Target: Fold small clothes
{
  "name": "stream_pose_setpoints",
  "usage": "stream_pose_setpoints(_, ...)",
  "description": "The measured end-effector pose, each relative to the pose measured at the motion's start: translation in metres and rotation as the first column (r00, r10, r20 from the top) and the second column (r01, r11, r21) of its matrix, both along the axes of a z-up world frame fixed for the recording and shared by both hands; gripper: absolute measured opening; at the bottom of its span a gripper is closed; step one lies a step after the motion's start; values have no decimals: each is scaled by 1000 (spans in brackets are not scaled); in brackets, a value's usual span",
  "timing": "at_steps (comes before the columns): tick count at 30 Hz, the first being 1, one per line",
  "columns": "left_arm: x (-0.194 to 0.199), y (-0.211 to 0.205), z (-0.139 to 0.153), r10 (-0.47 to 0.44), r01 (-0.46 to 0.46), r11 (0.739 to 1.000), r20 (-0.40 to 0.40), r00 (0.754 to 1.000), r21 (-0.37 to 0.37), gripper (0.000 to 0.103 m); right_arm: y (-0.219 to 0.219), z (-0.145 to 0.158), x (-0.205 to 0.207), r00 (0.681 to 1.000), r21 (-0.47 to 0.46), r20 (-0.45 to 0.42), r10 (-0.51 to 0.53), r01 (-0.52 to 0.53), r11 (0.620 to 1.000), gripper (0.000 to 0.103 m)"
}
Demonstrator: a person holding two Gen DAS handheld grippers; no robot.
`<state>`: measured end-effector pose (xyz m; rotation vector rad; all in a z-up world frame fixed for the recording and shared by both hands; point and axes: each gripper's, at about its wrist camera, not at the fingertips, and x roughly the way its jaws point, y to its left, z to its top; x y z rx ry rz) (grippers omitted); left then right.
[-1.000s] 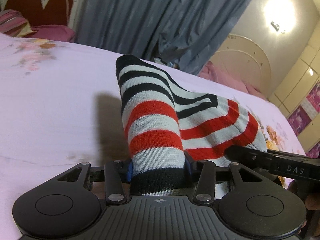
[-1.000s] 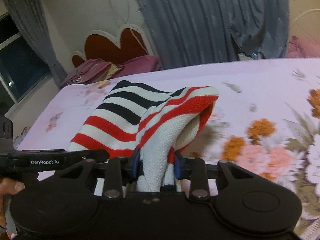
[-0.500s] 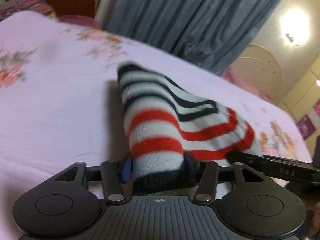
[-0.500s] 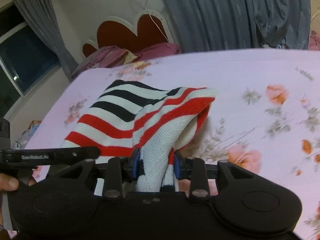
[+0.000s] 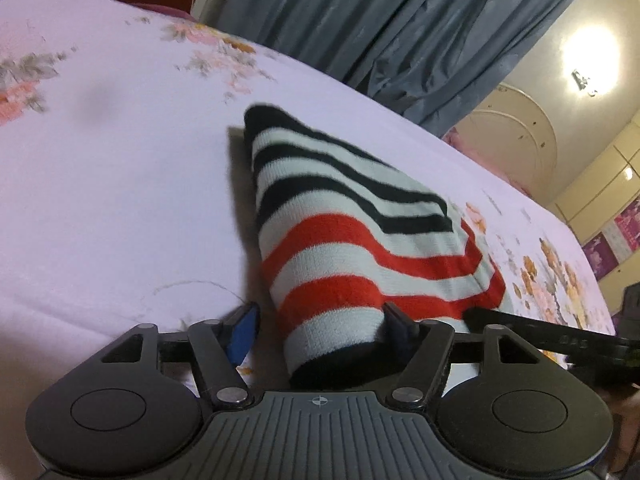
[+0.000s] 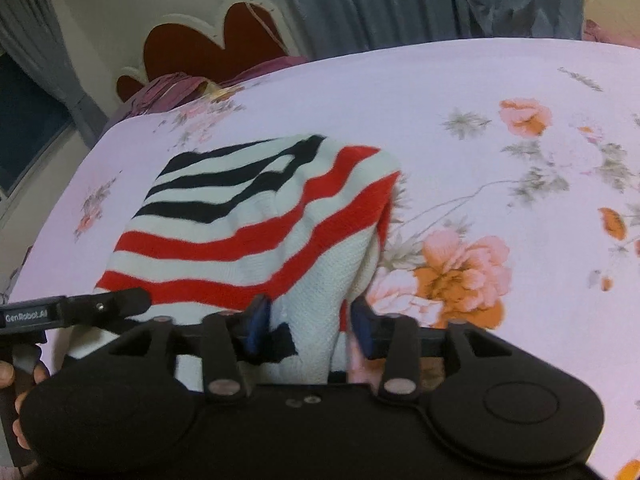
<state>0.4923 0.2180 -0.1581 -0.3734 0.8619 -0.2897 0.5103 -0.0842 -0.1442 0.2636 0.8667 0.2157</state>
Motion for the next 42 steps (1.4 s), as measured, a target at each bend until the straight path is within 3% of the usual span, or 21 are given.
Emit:
stream_pose_setpoints(1, -5, 0, 8, 6, -6, 1000, 24, 1000, 20, 66, -2, 6, -4, 1000, -2, 13, -9, 9, 1000, 39)
stream_pose_setpoints(2, -13, 0, 18, 8, -12, 999, 69, 998, 52, 59, -4, 13, -8, 999, -12, 31, -12, 12, 1000, 35)
stream_pose_setpoints(3, -21, -3, 28, 4, -13, 996, 110, 994, 83, 47, -5, 22, -13, 998, -26, 55, -15, 17, 1000, 30)
stream_pose_setpoints(4, -28, -5, 38, -9, -6, 994, 139, 990, 108, 26, -5, 30, -18, 997, -39, 77, -15, 18, 999, 22)
stream_pose_setpoints(5, -34, -8, 46, -15, -4, 993, 162, 987, 115, 22, -4, 35, -19, 996, -47, 87, -8, 13, 999, 18)
stream_pose_setpoints(7, -42, -17, 55, -47, 22, 990, 180, 982, 137, 22, 2, 40, -20, 995, -70, 92, 25, -19, 997, 15)
stream_pose_setpoints(10, -41, -42, 49, -136, 98, 964, 143, 980, 246, 22, 16, 38, -18, 995, -135, 73, 63, -53, 989, 14)
stream_pose_setpoints(12, -43, -50, 40, -150, 101, 949, 145, 978, 299, 22, 23, 27, -13, 998, -201, 28, 63, -57, 978, 12)
stream_pose_setpoints(14, -41, -50, 38, -145, 96, 950, 150, 978, 296, 22, 25, 16, -8, 999, -245, -12, 52, -54, 968, 12)
stream_pose_setpoints(19, -44, -46, 44, -124, 76, 955, 154, 980, 286, 22, 25, 16, -10, 999, -231, -1, 42, -41, 972, 12)
stream_pose_setpoints(23, -73, -34, 50, -91, 46, 960, 153, 984, 275, 22, 27, 35, -33, 996, -214, 54, 66, -53, 975, 12)
stream_pose_setpoints(28, -106, -24, 38, -54, 30, 971, 94, 994, 237, 22, 26, 43, -73, 994, -189, 63, 85, -72, 979, 13)
stream_pose_setpoints(34, -111, -30, 22, -11, -5, 967, 60, 998, 256, 22, 35, 11, -85, 994, -229, -21, 106, -108, 967, 12)
stream_pose_setpoints(42, -117, -39, 14, 19, -37, 950, 62, 998, 310, 22, 28, -4, -87, 995, -226, -6, 100, -99, 969, 9)
